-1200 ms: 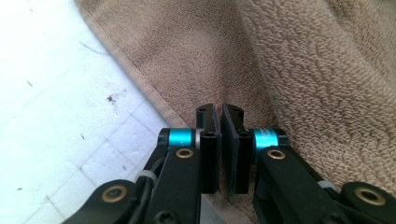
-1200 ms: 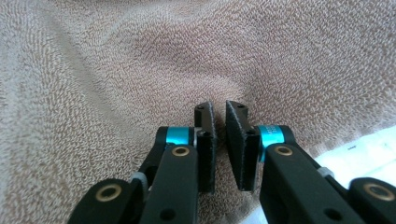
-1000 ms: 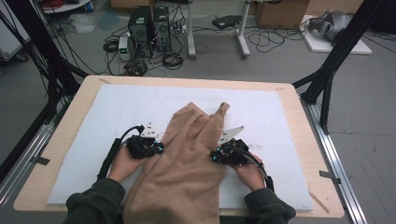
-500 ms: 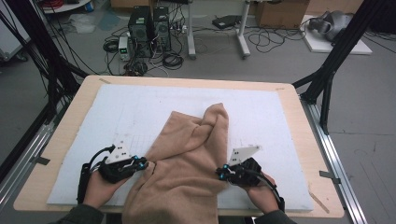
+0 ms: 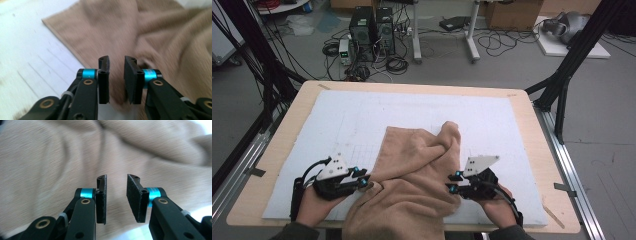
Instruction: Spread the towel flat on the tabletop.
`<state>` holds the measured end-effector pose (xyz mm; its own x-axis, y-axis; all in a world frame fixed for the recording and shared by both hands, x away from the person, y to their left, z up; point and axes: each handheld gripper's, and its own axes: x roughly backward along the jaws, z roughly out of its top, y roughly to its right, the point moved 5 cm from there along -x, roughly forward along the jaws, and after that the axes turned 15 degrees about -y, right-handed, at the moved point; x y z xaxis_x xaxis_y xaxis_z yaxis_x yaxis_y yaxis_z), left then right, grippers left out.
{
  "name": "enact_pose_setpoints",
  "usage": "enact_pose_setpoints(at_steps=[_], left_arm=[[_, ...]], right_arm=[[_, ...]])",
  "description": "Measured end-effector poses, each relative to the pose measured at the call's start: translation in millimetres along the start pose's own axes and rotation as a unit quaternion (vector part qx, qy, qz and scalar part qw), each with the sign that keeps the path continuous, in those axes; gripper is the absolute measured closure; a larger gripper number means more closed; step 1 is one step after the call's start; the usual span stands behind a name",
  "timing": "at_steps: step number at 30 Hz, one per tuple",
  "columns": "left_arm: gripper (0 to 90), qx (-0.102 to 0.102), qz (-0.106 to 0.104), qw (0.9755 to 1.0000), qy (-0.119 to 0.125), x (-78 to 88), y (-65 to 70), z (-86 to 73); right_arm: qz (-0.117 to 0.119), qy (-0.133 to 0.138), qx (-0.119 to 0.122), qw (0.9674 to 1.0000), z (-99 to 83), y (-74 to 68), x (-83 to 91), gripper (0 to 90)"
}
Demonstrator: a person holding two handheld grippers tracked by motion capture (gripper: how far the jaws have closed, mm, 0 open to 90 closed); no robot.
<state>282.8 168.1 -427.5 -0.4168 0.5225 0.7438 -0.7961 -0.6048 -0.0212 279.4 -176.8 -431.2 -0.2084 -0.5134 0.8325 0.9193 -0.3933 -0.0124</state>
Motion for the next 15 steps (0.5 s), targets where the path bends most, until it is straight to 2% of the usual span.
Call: enact_pose_setpoints(at_steps=[1,2,3,5,6,7,8,9,10,12,14,15], left_arm=[[67.5,0.002,-0.006,1.0000,0.002,-4.9,-5.4,6.0],[65.9,0.005,-0.009,0.9999,0.004,-10.7,-10.5,11.0],[64.4,0.005,-0.001,1.0000,-0.004,-25.5,-19.9,19.1],[61.3,0.003,0.006,0.9999,-0.016,-41.0,-26.0,23.4],[59.3,0.003,0.006,0.9999,-0.016,-41.0,-26.0,23.4],[58.2,0.005,0.005,0.9994,-0.034,-55.9,-29.6,23.3],[58.3,0.005,0.005,0.9994,-0.034,-55.9,-29.6,23.3],[58.3,0.006,0.007,0.9988,-0.048,-63.5,-31.3,21.9],[57.9,0.010,0.000,0.9981,-0.061,-69.3,-33.1,20.0],[56.9,0.013,-0.012,0.9962,-0.086,-79.6,-34.8,16.1],[61.9,0.021,-0.014,0.9965,-0.080,-80.5,-36.5,16.5],[61.9,0.016,-0.006,0.9965,-0.081,-80.5,-36.8,16.3]], right_arm=[[-0.010,-0.002,-0.007,0.9999,4.9,13.7,-1.6,65.6],[-0.017,-0.005,-0.014,0.9997,6.6,20.7,-4.4,65.3],[-0.021,-0.011,-0.016,0.9996,7.6,27.1,-8.3,65.0],[-0.019,-0.015,-0.026,0.9994,8.4,37.8,-17.5,64.2],[-0.021,-0.022,-0.030,0.9991,7.7,42.3,-22.9,63.9],[-0.020,-0.030,-0.033,0.9988,7.0,45.3,-28.0,63.8],[-0.020,-0.038,-0.033,0.9985,6.1,47.2,-33.0,63.8],[-0.020,-0.038,-0.033,0.9985,6.1,47.2,-33.0,63.8],[-0.013,-0.050,-0.035,0.9981,3.1,49.4,-41.7,63.8],[-0.013,-0.067,-0.035,0.9970,-0.2,49.4,-49.1,64.2],[-0.006,-0.054,-0.043,0.9976,-1.7,50.2,-50.5,66.0],[-0.006,-0.054,-0.043,0.9976,-1.7,50.2,-50.5,66.0]])
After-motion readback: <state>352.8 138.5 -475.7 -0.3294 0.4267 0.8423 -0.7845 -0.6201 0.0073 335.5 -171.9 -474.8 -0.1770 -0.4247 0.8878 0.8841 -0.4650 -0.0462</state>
